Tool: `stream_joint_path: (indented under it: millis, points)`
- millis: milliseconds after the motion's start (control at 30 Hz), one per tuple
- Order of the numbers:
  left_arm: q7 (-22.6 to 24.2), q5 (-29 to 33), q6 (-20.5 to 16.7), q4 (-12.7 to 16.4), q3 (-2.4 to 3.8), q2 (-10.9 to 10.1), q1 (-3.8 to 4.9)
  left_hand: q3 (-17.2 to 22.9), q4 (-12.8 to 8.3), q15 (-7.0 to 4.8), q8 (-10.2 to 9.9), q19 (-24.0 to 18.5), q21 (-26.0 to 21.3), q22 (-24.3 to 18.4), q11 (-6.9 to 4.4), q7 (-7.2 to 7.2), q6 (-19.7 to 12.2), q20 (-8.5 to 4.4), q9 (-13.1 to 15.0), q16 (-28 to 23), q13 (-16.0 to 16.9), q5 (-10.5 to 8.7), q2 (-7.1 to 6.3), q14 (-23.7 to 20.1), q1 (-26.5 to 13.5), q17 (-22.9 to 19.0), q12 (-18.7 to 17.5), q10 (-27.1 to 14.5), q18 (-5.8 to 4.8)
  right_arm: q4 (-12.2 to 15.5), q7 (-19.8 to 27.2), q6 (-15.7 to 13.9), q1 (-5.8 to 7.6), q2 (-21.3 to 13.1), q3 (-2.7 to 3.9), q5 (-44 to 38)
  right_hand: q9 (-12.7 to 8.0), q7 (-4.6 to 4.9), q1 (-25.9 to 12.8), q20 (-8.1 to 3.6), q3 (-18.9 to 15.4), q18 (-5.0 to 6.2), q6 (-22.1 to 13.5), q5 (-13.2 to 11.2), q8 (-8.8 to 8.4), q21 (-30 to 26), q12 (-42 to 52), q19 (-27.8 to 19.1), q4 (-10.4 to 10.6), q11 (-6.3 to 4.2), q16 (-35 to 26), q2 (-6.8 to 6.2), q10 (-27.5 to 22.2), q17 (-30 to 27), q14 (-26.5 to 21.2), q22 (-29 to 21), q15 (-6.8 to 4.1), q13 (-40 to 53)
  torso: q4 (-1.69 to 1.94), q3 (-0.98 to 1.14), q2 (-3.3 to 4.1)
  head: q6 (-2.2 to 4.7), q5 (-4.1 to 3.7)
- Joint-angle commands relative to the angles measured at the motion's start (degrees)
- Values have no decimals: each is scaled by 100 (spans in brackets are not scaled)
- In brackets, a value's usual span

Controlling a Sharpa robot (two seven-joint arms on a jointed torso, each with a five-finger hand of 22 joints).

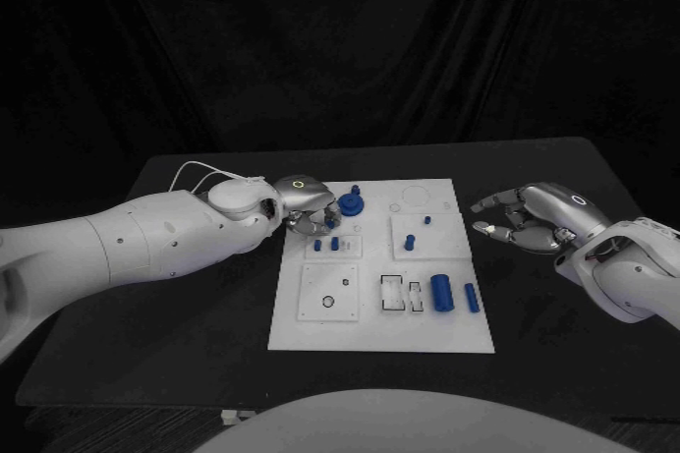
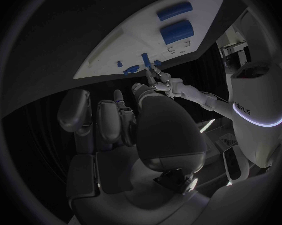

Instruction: Assemble the parts on the task board

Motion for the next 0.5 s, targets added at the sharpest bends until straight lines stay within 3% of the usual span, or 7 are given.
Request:
stream_joint_path:
  millis: [33, 67, 100, 200, 333, 500]
  points:
    - [-70, -12, 80, -3, -7, -9, -26, -62, 95, 55, -64, -74, -99, 679, 103, -240, -636, 27, -166, -55, -58, -146, -113, -85, -127, -78, -205, -437, 39, 6, -73, 25, -15, -2, 3, -7, -8, 8, 56, 38, 26, 38, 37, -39, -7, -27, -38, 0, -3, 30, -12, 20, -8, -4, 178, 802, 43, 266, 4, 0, 1, 0, -3]
    - [-79, -12, 37, -6, -7, -18, -26, -62, 95, 55, -64, -74, -99, 679, 103, -240, -636, 27, -166, -55, -58, -146, -113, -85, -127, -78, -205, -437, 39, 7, -74, 26, -15, -3, 3, -7, -8, 8, 56, 38, 26, 38, 37, -39, -7, -27, -38, 0, -3, 30, -12, 20, -8, -4, 178, 802, 43, 266, 5, -1, 1, 0, -1]
    - [-87, -12, -17, -5, -7, -34, -27, -129, 113, 81, -58, -106, -161, 668, 131, -296, -945, 52, -255, -66, -33, -182, -141, -120, -159, -104, -245, -637, 49, 10, -74, 26, -15, -5, 3, -7, -8, 8, 56, 38, 26, 38, 37, -39, -7, -27, -38, 0, -3, 30, -12, 20, -8, -4, 178, 802, 43, 266, 3, -2, 0, 0, 4]
    - [-98, -12, -263, 18, -7, -105, -28, -213, 125, 95, -54, -111, -177, 668, 148, -366, -1097, 70, -311, -64, 28, -199, -166, -140, -170, -108, -233, -788, 54, 21, -76, 29, -15, -15, 4, -7, -10, 8, 58, 38, 26, 40, 38, -42, -8, -39, -47, -3, -3, 31, -16, 16, -14, -9, 177, 800, 44, 256, 4, -3, 1, 0, 15]
    - [-106, -12, -803, 99, -6, -287, -28, -329, 161, 101, -43, -102, -187, 670, 159, -414, -1191, 84, -364, -51, 126, -219, -230, -143, -131, -96, -189, -1003, 57, 80, -87, 16, -12, -76, 5, -7, -11, 8, 64, 39, 28, 44, 38, -43, -9, -61, -69, -9, -6, 31, -32, 12, -28, -30, 174, 795, 44, 230, 5, -4, 2, 0, -19]
    - [-125, -12, -1329, 181, -5, -558, -16, -387, 231, 101, -32, -107, -215, 665, 159, -453, -1213, 86, -388, -58, 192, -236, -264, -157, -91, -117, -105, -1099, 62, 206, -115, -13, 2, -201, 6, -7, -13, 8, 73, 39, 32, 48, 40, -42, -11, -87, -91, -16, -10, 31, -40, 7, -44, -39, 171, 789, 45, 204, -2, -4, 3, 0, 7]
